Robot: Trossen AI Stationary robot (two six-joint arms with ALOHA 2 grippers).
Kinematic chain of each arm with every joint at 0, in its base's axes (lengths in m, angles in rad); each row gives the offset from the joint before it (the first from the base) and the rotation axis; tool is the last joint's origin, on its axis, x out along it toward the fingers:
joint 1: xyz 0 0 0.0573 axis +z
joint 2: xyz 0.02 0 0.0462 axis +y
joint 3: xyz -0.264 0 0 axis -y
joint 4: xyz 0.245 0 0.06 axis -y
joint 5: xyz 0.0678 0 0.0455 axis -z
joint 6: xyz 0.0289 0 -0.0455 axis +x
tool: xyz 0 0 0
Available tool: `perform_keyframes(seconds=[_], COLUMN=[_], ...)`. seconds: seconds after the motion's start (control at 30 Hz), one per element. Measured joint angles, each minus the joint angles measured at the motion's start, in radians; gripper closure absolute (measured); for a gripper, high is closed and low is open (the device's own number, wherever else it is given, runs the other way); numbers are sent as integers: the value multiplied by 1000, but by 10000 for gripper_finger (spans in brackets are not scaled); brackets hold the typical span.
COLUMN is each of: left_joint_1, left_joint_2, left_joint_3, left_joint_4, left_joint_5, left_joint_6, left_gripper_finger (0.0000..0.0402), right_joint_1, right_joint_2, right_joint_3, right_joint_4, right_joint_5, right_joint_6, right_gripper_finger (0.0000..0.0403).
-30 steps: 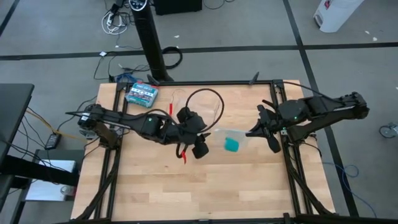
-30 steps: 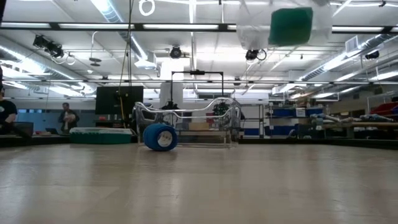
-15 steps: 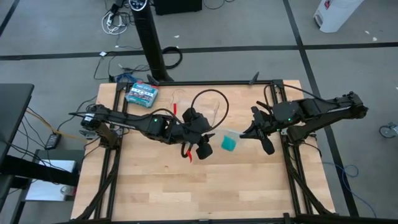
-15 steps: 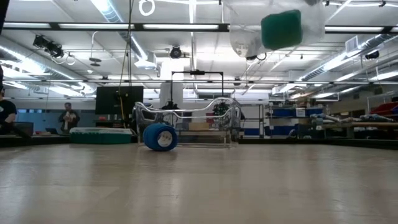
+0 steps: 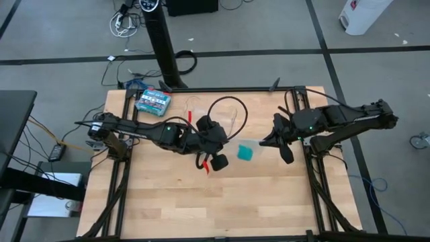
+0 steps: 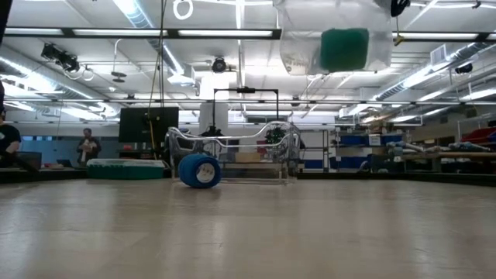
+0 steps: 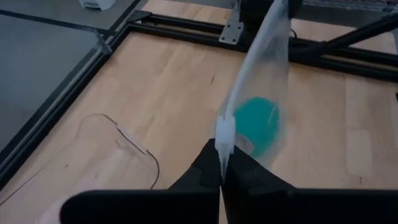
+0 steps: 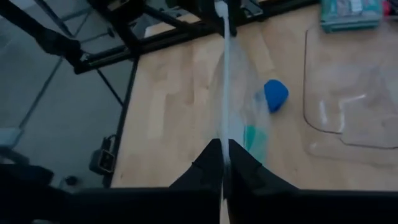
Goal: Roll bandage
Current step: Open the transparent zip bag
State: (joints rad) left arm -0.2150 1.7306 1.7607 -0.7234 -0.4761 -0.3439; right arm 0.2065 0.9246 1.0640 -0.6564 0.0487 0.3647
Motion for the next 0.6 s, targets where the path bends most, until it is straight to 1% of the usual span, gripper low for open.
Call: perform_keyframes(seconds=[0.13,0.23,0.3,0.4,0.5,0.6], left_joint_1=[4,10,19,31,45,54], left_joint_2=[0,0,0,0,0,0], left_joint_3=[0,0,0,0,0,0], left_joint_4=[-12,-12,-9,0,11,24], left_joint_5=[30,58,69,98,151,184], left_joint_6=[0,-3,-3,-3,-2,-3], left_gripper_finger=[399,399,400,400,400,400], right_joint_1=[-11,-19,-33,-51,-69,-84], right_joint_2=[6,4,6,34,97,171], right_joint_3=[44,95,126,147,147,144], right_joint_4=[-8,-22,-20,-14,-16,11], right_joint_5=[-34,17,48,42,-3,-48], right_joint_6=[39,49,21,-18,-22,-20], right_gripper_finger=[360,320,294,264,248,245])
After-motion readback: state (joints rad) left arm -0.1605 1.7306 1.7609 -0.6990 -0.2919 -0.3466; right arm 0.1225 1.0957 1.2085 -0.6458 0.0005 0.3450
